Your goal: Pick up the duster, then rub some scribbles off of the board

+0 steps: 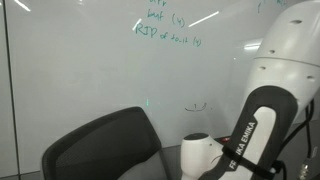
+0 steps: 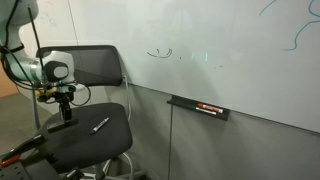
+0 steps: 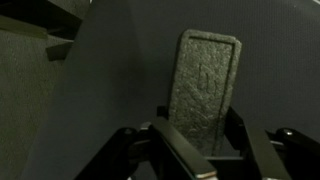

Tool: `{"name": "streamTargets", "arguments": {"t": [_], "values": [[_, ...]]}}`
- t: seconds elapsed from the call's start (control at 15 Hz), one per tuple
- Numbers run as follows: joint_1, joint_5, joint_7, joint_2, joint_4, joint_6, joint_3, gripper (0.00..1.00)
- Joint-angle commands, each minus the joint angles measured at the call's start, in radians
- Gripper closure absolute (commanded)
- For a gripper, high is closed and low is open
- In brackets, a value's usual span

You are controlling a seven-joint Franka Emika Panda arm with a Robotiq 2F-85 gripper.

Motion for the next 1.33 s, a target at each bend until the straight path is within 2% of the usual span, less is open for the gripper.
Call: {"name": "streamTargets", "arguments": {"t": [0.0,0.27,0.47,0.6,0.87,0.93,1.27], "values": [[0.118,-0.152,0.046,-0.21,-0.181,0.049,-0.119,0.68],[0.189,-0.441,0.042,-0.307,-0.189,0.009,-0.281,0.68],[0.191,-0.663,0.057,-0.361,-0.164,-0.004,-0.352,0.68],[0.176,-0.815,0.078,-0.385,-0.136,-0.014,-0.375,0.68],[0.078,-1.056,0.103,-0.403,-0.051,-0.061,-0.317,0.68],[0.148,-1.074,0.093,-0.401,-0.037,-0.062,-0.389,0.68],[0.18,-1.362,0.216,-0.451,0.038,-0.141,-0.45,0.68]]}}
